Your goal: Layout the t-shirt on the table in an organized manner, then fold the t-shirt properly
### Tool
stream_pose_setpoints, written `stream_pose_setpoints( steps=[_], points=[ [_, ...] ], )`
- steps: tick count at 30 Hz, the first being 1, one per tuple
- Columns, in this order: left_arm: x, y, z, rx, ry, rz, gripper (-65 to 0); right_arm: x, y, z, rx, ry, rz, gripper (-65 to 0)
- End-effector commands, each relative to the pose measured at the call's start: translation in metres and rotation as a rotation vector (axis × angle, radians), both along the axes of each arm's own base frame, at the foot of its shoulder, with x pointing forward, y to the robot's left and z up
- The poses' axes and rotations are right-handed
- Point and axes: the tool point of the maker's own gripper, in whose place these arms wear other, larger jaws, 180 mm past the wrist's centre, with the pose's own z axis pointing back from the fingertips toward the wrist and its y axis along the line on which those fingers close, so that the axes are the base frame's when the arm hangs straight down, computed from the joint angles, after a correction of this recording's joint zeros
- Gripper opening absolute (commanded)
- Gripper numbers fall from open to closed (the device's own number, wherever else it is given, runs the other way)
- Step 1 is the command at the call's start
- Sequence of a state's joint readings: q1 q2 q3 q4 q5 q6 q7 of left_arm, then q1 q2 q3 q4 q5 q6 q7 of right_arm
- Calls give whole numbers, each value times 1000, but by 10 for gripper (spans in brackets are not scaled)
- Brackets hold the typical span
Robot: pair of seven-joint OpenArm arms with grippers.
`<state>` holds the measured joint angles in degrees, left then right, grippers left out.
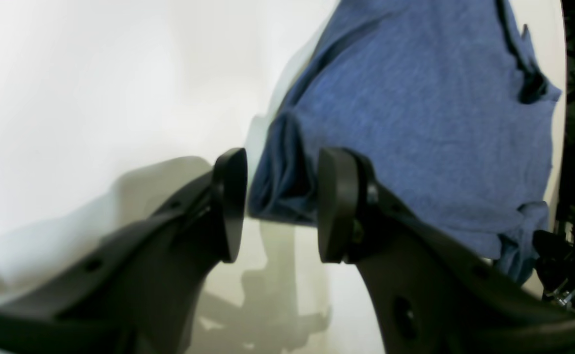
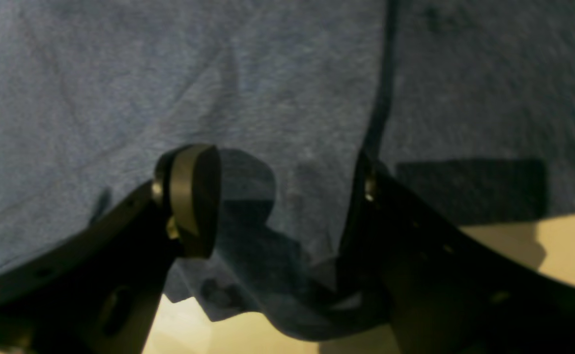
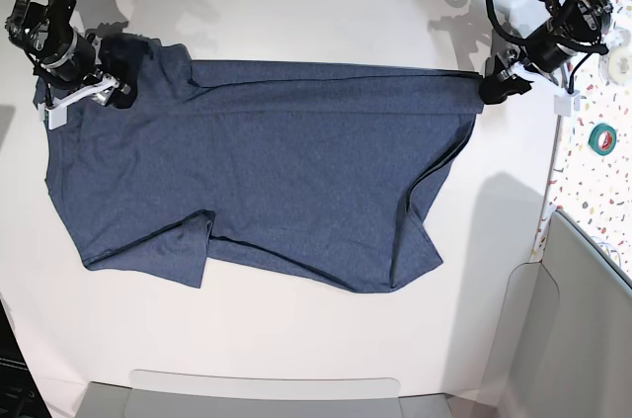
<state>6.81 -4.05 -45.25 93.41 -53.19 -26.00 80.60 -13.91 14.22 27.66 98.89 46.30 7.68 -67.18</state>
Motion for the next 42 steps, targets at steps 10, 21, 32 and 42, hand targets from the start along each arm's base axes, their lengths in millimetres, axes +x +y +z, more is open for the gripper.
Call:
stream_pose_setpoints(
  steps=[10,21,32,42],
  points=[
    [8,3,12,8,-51,0,-420,28,19,18,10,-68,68,-650],
    [1,3,8,7,-34,0,-420,37,13,40,56,-125,101,-650],
    [3,3,10,7,-40,0,-420,36,14,44,85,-125,116,-626],
    [3,3,10,7,-40,0,-420,22,24,35,118,-32,165,-415]
  ],
)
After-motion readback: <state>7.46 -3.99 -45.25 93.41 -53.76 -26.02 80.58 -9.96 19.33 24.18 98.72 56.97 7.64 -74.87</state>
